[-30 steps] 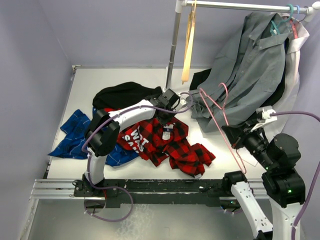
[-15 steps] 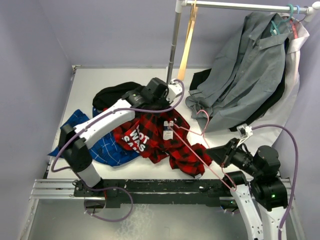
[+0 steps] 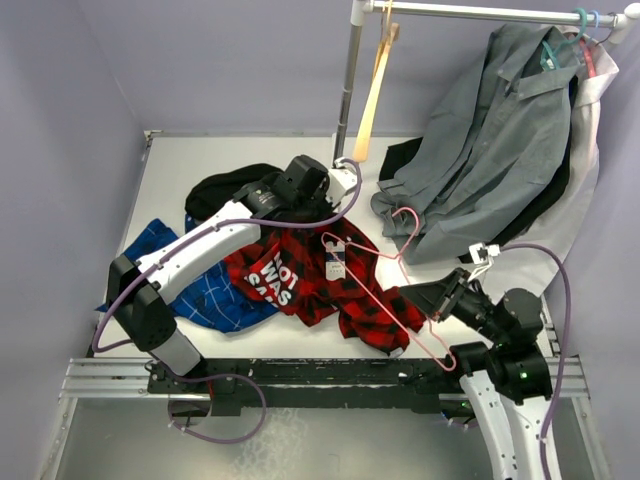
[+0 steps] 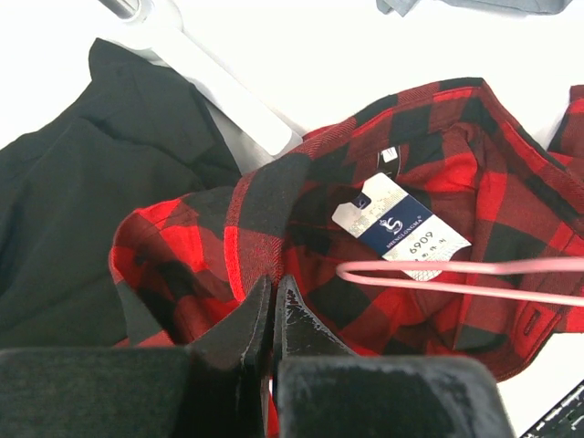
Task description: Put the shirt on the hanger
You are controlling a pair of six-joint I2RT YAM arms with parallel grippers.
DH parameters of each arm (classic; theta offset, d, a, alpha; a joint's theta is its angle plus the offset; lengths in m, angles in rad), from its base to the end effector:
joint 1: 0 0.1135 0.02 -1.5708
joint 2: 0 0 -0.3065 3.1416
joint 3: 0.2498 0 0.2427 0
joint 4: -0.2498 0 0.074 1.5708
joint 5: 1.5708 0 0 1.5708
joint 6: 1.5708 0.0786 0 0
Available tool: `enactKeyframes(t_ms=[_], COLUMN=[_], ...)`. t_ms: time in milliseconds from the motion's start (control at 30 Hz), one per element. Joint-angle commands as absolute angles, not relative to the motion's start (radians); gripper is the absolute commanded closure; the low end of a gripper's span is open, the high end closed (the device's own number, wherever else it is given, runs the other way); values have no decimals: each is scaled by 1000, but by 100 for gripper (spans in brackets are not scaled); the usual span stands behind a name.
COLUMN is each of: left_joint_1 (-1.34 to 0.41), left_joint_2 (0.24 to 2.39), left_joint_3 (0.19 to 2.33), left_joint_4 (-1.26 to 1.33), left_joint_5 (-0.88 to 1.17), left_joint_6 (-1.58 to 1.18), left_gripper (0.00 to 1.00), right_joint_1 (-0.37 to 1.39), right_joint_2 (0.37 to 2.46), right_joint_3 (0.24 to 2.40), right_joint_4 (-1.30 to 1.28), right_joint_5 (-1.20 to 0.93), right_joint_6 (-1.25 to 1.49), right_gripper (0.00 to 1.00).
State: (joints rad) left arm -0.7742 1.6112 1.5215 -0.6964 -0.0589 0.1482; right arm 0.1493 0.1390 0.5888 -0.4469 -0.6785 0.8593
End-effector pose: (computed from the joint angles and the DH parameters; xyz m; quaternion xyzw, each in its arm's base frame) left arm 0.2747 -0.2622 0.3506 0.4010 0.8321 -0.0918 0.3720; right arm 0.0296 0.0543 0.3126 0.0105 0.7062 0.5284 0.4711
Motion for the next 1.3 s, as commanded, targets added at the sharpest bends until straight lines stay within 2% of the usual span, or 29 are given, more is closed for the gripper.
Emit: enactKeyframes(t_ms=[0,367,700,1067,1267], left_joint_1=[-769,-767,-753,-740,-739], left_joint_2=[1604,1597,1561,1538,1492], left_joint_3=[1543,1551,1536,1530,1492], left_joint_4=[-683,-709,-700,-714,-714], left_joint_5=[-25,43,48,98,100], left_joint_6=[126,102,103,97,112], left_gripper=[100,100,99,99,99], right_joint_1=[146,152,262,523,537], right_joint_2=[169,306,465,663,643], right_joint_3=[512,444,414,399,454], right_joint_4=[-204,29,217,445,344], right_joint_5=[-687,-700,-621,-300,-157], right_joint_6=[978,1033,1061,1036,957], right_gripper=[100,100,100,100,100])
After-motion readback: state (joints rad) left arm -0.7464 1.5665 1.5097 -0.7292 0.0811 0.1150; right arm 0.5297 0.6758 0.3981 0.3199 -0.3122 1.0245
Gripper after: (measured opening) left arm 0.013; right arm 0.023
